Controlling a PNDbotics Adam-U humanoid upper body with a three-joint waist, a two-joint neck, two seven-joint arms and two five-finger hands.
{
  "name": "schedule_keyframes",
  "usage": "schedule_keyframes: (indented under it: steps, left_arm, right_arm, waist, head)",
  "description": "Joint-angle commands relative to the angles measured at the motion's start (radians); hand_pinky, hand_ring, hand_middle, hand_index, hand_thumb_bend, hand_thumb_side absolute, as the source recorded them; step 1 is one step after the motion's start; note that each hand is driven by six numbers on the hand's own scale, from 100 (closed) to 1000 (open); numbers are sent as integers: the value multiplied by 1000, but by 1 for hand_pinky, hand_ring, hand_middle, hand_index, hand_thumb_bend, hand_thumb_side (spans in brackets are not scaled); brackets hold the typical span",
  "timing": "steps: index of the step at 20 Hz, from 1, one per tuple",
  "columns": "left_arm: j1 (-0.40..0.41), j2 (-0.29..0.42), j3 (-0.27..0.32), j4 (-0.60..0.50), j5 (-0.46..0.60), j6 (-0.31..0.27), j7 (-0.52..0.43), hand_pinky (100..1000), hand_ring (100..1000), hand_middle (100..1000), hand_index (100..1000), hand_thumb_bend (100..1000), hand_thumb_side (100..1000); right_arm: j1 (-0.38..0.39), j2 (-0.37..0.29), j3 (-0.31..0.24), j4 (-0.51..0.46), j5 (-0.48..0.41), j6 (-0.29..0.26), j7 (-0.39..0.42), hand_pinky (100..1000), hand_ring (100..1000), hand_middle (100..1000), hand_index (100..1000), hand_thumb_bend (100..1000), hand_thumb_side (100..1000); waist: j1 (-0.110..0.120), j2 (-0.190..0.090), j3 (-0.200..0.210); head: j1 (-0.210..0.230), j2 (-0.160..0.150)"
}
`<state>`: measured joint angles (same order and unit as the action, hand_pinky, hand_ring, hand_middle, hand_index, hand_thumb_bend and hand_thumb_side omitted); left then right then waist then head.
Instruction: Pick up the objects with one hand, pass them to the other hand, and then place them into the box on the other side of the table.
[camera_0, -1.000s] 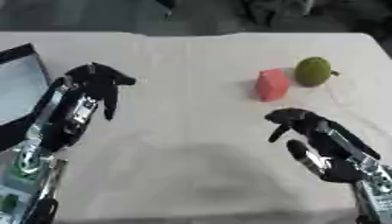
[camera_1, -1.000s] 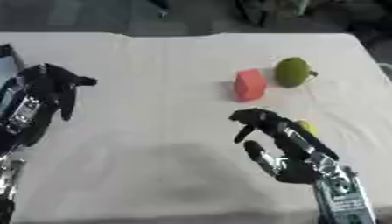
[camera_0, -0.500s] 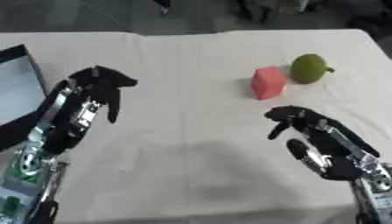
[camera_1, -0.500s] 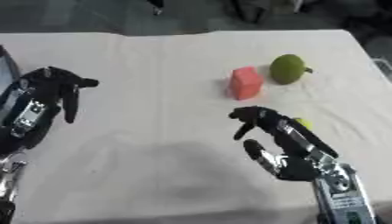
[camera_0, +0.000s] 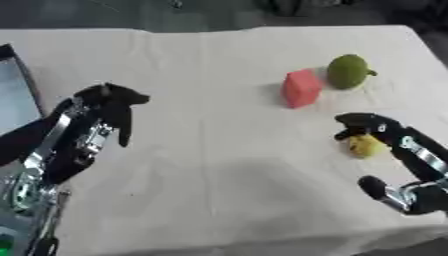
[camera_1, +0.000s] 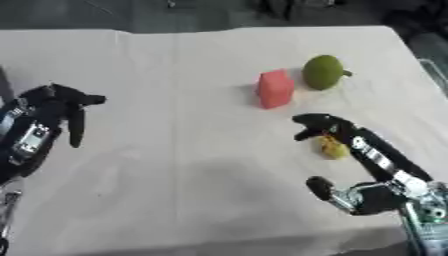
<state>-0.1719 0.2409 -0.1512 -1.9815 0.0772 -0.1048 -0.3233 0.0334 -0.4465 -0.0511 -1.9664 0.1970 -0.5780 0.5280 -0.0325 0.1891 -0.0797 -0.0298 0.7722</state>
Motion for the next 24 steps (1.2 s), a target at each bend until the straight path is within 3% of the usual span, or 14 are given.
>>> schedule_keyframes:
  steps: [1,6,11,17,24]
  left_arm:
    - [-11,6,-5,-18,-16,0,-4,872,254,301,681,100,646]
    - [-20,4,-14,-18,-27,-4,-10,875,256,303,682,100,646]
    - [-24,2,-22,-18,-28,-8,-16,876,258,303,682,100,646]
    - [-26,-3,-32,-18,-25,-9,-23,877,259,304,683,100,646]
    - [-33,-7,-41,-18,-22,-13,-31,877,260,305,683,100,646]
  right_arm:
    - [12,-97,-37,5,64,-51,-63,953,823,919,962,395,577]
    - [1,-181,-55,110,164,-82,-161,954,844,915,968,414,566]
    - [-62,-237,-54,242,233,-96,-237,944,843,903,967,390,544]
    - [-199,-245,-38,479,262,-37,-304,933,815,881,948,363,533]
    - [-323,-249,-14,676,284,-20,-333,920,790,842,937,335,536]
  waist:
    - [0,-3,2]
    - [6,7,5]
    - [16,9,9]
    - [26,4,16]
    - [33,7,37]
  head:
    - [-10,-2]
    - [-21,-2]
    - [-33,-2]
    - [-51,-2]
    - [-76,-2]
